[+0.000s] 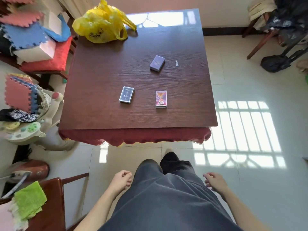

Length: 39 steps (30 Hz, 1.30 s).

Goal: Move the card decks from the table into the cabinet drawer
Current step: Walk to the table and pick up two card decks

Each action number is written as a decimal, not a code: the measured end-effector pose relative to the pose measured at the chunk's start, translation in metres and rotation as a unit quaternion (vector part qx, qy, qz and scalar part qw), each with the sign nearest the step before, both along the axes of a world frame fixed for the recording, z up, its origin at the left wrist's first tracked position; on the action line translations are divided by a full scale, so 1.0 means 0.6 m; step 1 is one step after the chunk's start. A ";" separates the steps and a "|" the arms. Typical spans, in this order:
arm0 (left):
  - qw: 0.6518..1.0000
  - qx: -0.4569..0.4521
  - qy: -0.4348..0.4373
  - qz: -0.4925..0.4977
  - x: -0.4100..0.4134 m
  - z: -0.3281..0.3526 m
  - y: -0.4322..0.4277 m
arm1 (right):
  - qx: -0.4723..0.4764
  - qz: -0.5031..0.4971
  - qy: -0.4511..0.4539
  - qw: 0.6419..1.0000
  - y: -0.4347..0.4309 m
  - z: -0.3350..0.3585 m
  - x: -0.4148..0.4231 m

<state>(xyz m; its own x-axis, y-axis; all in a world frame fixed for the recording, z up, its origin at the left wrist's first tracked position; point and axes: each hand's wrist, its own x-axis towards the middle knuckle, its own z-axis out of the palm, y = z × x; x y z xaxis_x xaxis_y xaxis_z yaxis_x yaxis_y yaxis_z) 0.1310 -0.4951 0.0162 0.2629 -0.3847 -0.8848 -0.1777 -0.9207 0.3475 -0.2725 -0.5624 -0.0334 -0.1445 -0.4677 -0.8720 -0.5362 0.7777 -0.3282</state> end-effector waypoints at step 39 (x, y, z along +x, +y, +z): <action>0.925 -0.085 -0.291 -0.229 0.118 -0.018 -0.608 | -0.139 0.265 0.144 0.943 -0.528 0.066 0.482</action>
